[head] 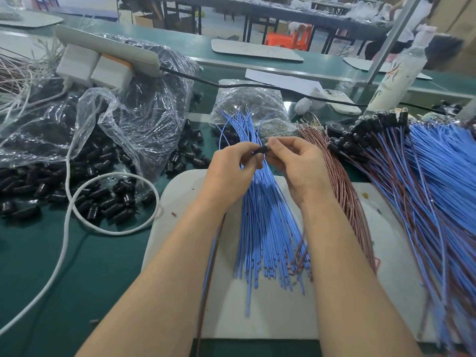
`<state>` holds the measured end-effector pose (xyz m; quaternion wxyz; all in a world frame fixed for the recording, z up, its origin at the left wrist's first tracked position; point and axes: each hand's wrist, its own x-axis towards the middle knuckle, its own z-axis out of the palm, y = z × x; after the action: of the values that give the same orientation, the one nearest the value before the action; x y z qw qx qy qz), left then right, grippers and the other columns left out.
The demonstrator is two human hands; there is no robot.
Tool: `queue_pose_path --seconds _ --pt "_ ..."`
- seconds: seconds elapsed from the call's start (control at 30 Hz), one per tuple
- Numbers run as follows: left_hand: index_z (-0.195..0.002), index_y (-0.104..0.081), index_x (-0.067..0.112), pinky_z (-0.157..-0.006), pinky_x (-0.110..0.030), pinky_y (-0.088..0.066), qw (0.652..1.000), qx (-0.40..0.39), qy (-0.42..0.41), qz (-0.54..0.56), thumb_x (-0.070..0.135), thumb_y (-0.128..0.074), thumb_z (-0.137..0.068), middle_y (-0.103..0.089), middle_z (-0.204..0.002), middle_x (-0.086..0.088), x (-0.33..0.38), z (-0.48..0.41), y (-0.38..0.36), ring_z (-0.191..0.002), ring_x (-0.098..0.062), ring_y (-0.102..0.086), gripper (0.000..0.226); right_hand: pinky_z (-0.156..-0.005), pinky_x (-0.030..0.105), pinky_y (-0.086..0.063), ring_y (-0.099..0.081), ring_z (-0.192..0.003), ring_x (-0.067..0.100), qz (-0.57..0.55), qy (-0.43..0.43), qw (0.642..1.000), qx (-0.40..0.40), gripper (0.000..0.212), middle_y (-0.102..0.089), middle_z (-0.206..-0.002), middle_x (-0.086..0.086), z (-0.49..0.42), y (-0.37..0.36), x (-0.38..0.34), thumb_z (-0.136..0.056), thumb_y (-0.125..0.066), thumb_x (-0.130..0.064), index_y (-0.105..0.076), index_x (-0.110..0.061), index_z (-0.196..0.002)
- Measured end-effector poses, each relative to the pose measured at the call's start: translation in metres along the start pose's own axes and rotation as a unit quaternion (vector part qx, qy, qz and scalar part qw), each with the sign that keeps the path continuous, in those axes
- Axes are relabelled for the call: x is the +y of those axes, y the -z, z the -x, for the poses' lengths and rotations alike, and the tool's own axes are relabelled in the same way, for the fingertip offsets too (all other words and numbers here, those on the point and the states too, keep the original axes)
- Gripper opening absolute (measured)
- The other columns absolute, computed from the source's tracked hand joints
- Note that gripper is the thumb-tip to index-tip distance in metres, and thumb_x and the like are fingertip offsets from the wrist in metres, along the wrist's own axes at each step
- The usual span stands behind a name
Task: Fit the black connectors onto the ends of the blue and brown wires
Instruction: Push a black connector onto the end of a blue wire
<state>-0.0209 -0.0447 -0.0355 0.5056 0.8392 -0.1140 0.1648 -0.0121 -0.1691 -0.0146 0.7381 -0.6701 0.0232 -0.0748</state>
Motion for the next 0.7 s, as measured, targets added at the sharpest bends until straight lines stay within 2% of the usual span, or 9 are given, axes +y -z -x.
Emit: queue_pose_path --seconds 0.1,0.3,0.43,0.6,0.7 --pt "-0.093 -0.071 0.012 -0.06 -0.013 -0.037 1.0 -0.003 -0.004 -0.021 0.015 -0.057 -0.093 -0.067 -0.072 0.003 0.0013 -0.0001 0.0007 -0.062 -0.004 -0.052 0.014 -0.062 0.017 -0.051 -0.063 -0.067 0.013 -0.014 -0.015 1.0 -0.003 0.008 -0.065 -0.078 0.01 -0.0008 0.0005 0.0013 -0.09 -0.062 -0.005 -0.064 -0.008 -0.083" --pt "-0.095 -0.069 0.011 -0.076 -0.04 -0.048 0.998 -0.027 -0.005 -0.065 0.016 -0.055 -0.093 -0.068 -0.077 -0.007 0.0022 -0.0003 0.0007 -0.075 -0.024 -0.061 0.015 -0.065 0.018 -0.052 -0.064 -0.067 0.012 0.004 -0.025 1.0 -0.013 0.009 -0.065 -0.077 0.009 -0.0032 0.0036 0.0044 -0.09 -0.061 -0.005 -0.064 -0.009 -0.083" --pt "-0.096 -0.069 0.013 -0.077 -0.04 -0.049 0.998 -0.026 0.012 -0.062 0.016 -0.055 -0.093 -0.069 -0.078 -0.005 0.0037 -0.0004 0.0007 -0.076 -0.022 -0.062 0.016 -0.064 0.017 -0.052 -0.065 -0.065 0.009 0.044 0.008 0.999 0.002 0.012 -0.067 -0.074 0.005 -0.0026 0.0017 0.0068 -0.09 -0.062 -0.007 -0.066 -0.013 -0.08" --pt "-0.097 -0.069 0.015 -0.079 -0.038 -0.05 0.996 -0.029 0.028 -0.075 0.018 -0.054 -0.094 -0.07 -0.08 -0.004 0.0049 -0.0005 0.0 -0.079 -0.021 -0.063 0.015 -0.074 0.027 -0.057 -0.067 -0.071 0.012 0.164 0.08 0.983 0.019 0.005 -0.069 -0.077 0.004 -0.0045 0.0041 0.008 -0.089 -0.063 -0.01 -0.067 -0.011 -0.087" --pt "-0.098 -0.069 0.015 -0.081 -0.039 -0.05 0.996 -0.035 0.03 -0.076 0.019 -0.054 -0.094 -0.07 -0.082 -0.003 0.0045 -0.0002 0.0004 -0.082 -0.021 -0.064 0.015 -0.073 0.026 -0.057 -0.067 -0.071 0.012 0.173 0.081 0.981 0.009 0.006 -0.069 -0.077 0.005 -0.0049 0.0054 0.008 -0.089 -0.063 -0.009 -0.067 -0.011 -0.086"
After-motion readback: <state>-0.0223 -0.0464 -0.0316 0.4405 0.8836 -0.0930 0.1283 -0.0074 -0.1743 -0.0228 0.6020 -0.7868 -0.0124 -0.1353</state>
